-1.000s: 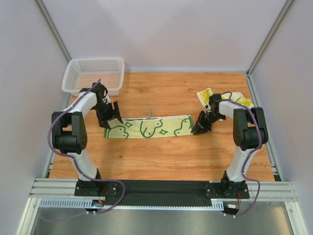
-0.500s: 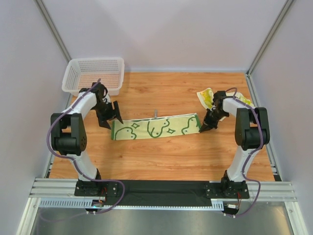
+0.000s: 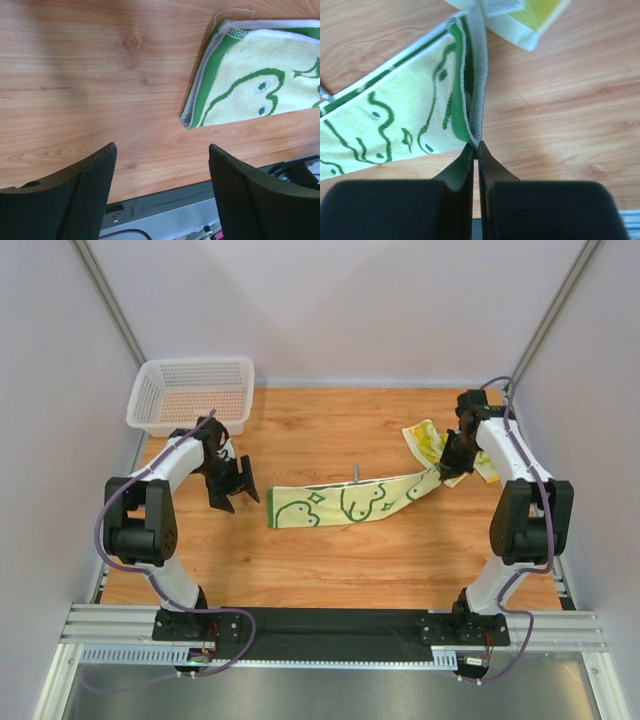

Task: Roll the towels
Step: Fold the towel

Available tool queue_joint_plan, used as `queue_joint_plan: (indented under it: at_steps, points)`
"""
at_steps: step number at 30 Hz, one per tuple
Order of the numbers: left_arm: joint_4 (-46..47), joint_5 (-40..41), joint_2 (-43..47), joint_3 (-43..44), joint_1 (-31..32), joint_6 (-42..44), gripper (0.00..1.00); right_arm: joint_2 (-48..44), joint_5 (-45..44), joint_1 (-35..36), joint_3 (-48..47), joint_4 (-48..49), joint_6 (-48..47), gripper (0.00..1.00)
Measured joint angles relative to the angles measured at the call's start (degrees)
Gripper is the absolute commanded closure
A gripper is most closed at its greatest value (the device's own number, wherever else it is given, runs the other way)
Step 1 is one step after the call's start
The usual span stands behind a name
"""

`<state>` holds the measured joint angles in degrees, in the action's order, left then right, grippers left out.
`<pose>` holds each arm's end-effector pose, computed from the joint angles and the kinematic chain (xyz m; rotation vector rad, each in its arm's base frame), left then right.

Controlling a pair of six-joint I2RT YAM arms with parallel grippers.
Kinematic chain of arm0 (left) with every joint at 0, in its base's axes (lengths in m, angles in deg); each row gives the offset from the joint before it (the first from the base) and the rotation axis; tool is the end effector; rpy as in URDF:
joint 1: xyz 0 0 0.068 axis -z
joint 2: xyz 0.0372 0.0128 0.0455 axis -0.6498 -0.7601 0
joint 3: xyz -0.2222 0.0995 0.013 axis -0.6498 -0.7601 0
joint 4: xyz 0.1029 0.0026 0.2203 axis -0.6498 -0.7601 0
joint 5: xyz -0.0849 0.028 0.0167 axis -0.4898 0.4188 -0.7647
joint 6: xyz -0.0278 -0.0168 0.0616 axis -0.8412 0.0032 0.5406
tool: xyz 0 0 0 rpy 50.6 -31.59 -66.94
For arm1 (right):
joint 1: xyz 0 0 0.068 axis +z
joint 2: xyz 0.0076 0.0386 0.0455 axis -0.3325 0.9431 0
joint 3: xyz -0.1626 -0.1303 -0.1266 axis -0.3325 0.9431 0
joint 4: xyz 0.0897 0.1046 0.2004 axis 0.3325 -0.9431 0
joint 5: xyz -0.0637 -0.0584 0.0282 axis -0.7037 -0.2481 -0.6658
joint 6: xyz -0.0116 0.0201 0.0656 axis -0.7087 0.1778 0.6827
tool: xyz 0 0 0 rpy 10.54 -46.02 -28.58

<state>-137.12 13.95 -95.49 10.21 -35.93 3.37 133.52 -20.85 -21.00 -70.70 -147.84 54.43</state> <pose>0.2953 -0.0422 0.1601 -0.4672 3.0127 -0.5437 0.3215 -0.0060 0.2006 0.5487 2.9051 0.1209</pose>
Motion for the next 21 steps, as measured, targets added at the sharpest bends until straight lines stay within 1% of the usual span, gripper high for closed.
queue_joint_plan:
  at_steps: [2, 7, 11, 18, 21]
  points:
    - [0.33, -0.02, 0.0, -0.44, 0.11, 0.02, 0.19, 0.0, -1.01, 3.3, -3.13, -0.83, -0.76, 1.0]
    - [0.61, 0.11, 0.72, -1.16, 0.15, 0.02, 0.2, 0.31, -2.58, 14.16, -10.36, -4.42, -2.8, 1.0]
    - [0.72, 1.49, 2.34, -1.55, 0.15, 0.0, 0.21, 2.89, -3.45, 22.08, -18.32, -7.28, -3.72, 1.0]
    - [0.72, 4.17, 7.37, -4.2, 0.15, 0.0, 0.19, 9.01, -3.78, 31.58, -26.88, -10.56, -4.39, 1.0]
    - [0.76, 5.84, 8.83, -4.96, 0.15, 0.0, 0.18, 11.89, -4.17, 34.34, -30.42, -12.7, -4.87, 1.0]
